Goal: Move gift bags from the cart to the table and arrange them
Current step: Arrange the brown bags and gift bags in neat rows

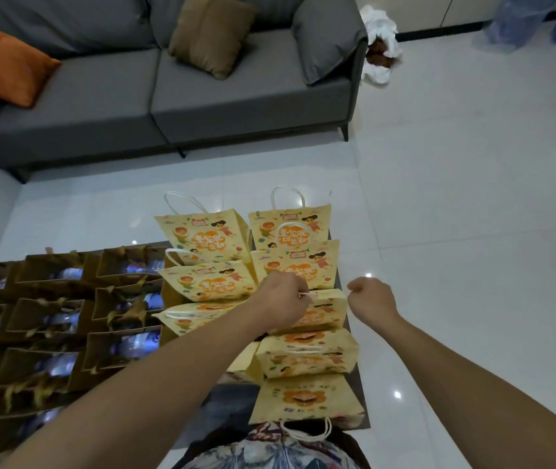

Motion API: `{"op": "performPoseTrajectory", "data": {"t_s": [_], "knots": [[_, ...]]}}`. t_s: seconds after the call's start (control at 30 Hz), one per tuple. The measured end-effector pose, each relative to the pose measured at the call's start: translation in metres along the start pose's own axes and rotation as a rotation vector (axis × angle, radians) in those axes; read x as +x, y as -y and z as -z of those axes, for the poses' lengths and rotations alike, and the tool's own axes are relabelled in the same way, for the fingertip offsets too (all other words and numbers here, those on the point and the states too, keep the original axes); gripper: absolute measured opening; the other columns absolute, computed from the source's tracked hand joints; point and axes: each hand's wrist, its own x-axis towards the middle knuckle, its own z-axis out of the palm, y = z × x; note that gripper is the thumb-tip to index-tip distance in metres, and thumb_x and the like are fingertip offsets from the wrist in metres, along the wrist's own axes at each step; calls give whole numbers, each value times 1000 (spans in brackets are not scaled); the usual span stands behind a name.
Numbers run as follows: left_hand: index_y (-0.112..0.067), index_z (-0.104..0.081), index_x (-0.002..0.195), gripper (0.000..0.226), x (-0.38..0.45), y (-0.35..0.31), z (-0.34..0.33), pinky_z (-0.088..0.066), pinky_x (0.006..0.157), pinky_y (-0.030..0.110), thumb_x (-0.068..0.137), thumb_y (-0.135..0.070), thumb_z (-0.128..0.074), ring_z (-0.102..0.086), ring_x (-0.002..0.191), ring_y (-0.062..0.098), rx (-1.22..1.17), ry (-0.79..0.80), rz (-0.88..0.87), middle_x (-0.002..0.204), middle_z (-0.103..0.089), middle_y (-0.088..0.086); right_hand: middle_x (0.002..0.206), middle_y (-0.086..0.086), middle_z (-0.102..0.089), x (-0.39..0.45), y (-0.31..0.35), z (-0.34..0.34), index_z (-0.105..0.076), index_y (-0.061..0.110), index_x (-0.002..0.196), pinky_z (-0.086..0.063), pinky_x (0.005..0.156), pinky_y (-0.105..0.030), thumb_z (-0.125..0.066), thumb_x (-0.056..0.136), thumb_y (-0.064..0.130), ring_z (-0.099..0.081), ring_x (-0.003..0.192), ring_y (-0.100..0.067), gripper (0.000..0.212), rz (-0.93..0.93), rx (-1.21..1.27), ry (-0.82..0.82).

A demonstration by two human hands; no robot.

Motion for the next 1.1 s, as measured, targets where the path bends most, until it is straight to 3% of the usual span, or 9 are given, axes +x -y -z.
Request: {"op": "performPoseTrajectory", "data": {"t_s": [0.1, 0.23, 0.37, 0.57, 0.63, 0.73, 0.83, 1.0, 1.1], "knots": [[-12, -72, 116, 32, 2, 5, 4, -43, 71, 29, 101, -35, -56, -56, 83, 18, 38, 34, 11, 102, -70, 4, 126, -6, -68, 10, 27, 11, -69, 12, 124, -48, 92, -30, -54, 92, 9, -62, 115, -26, 36, 48, 61, -27], [-16, -71, 115, 30, 1, 18, 9, -47, 72, 30, 99, -38, -59, -62, 89, 20, 42, -32, 12, 103, -72, 5, 121, -3, -68, 36, 72, 20, -65, 19, 130, -57, 90, -40, -58, 90, 20, -68, 100, -24, 40, 197, 147, -58], [-19, -65, 131, 39, -3, 39, 19, -45, 101, 34, 100, -42, -57, -53, 127, 23, 26, -244, 0, 130, -64, 4, 134, -7, -60, 65, 123, 27, -50, 19, 144, -50, 96, -42, -63, 93, 30, -58, 119, -29, 53, 360, 38, -130], [-17, -55, 139, 46, -10, 97, 41, -36, 111, 47, 97, -36, -56, -36, 136, 33, 344, -572, 195, 146, -47, 14, 160, -5, -34, 100, 157, 17, -23, 22, 158, -34, 116, -49, -73, 87, 39, -31, 147, -29, 90, 444, -24, -120], [-19, -39, 149, 61, -13, 112, 49, -29, 116, 50, 94, -36, -59, -25, 145, 36, 367, -595, 319, 158, -30, 17, 144, -5, -52, 102, 163, 14, -27, 26, 155, -42, 108, -51, -75, 83, 45, -46, 135, -29, 88, 458, -37, -96], [-22, -19, 156, 76, -14, 134, 57, -16, 122, 50, 93, -32, -60, -6, 153, 35, 381, -522, 437, 166, -9, 13, 99, -3, -69, 100, 168, 13, -62, 14, 125, -54, 83, -41, -75, 84, 47, -66, 100, -29, 54, 422, -171, -47], [-20, -43, 143, 56, -13, 155, 65, -24, 120, 53, 92, -34, -61, -24, 146, 30, 438, -394, 448, 154, -37, 8, 77, -10, -68, 97, 171, 19, -69, 3, 86, -49, 63, -33, -73, 86, 50, -67, 76, -28, 47, 386, -338, -39], [-17, -64, 112, 29, -20, 151, 79, -31, 113, 50, 96, -36, -48, -51, 118, 28, 514, -274, 415, 113, -63, 7, 67, -5, -61, 88, 185, 31, -55, 8, 71, -36, 50, -29, -62, 93, 38, -57, 64, -24, 39, 310, -221, -139], [-13, -63, 110, 31, -24, 148, 88, -42, 96, 44, 99, -34, -44, -54, 108, 29, 473, -289, 340, 110, -64, 10, 75, -2, -58, 75, 197, 46, -57, 8, 81, -36, 53, -29, -61, 94, 38, -55, 68, -22, 33, 323, -174, -179]]}}
